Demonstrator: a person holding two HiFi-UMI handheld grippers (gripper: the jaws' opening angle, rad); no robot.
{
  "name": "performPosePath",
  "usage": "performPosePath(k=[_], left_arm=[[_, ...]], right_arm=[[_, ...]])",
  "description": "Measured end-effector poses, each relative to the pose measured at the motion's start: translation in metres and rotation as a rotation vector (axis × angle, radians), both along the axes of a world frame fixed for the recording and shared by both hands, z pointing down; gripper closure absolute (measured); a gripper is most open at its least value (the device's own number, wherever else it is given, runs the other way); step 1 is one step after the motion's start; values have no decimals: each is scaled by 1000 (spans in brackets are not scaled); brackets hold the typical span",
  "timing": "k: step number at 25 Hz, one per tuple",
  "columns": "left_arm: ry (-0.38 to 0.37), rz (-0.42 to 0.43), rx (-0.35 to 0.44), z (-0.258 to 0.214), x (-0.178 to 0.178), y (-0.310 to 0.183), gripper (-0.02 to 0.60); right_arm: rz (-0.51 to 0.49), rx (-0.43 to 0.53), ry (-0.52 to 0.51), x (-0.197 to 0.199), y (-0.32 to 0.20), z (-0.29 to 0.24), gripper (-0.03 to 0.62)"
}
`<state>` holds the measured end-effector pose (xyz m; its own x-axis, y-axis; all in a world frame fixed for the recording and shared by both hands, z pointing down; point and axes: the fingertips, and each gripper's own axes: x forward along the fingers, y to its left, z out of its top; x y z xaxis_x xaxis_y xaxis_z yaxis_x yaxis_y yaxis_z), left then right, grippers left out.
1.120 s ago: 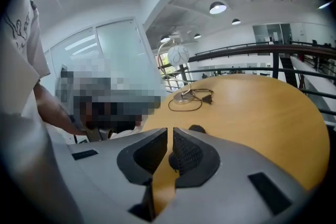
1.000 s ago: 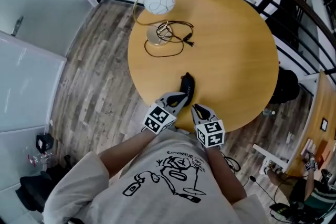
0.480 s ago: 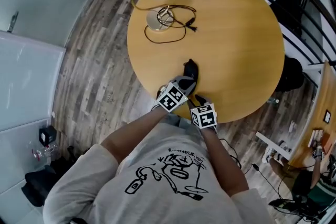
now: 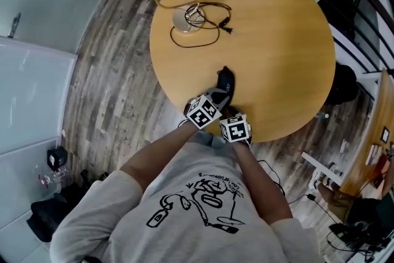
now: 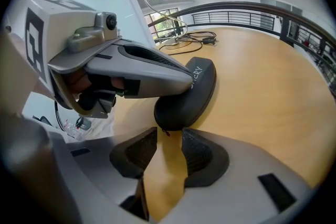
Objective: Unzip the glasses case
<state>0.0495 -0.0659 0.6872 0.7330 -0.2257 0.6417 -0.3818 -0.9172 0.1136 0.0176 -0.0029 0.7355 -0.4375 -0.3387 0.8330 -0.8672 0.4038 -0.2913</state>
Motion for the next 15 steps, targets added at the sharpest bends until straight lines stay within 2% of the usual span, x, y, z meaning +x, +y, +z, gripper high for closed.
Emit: performPosePath(k=[3, 7, 11, 15], left_arm=[[-8, 8, -4, 1, 0, 0, 575], [-18, -4, -24, 2, 0, -1, 575], [-29, -2, -45, 4, -2, -2, 575], [-38, -1, -30, 3, -3, -3, 575]], right_arm=[[15, -15, 11, 0, 2, 5, 450], [37, -44, -24, -8, 2, 12, 450], [97, -63, -48, -6, -2, 18, 453], [98, -60, -75, -9, 0, 17, 550]])
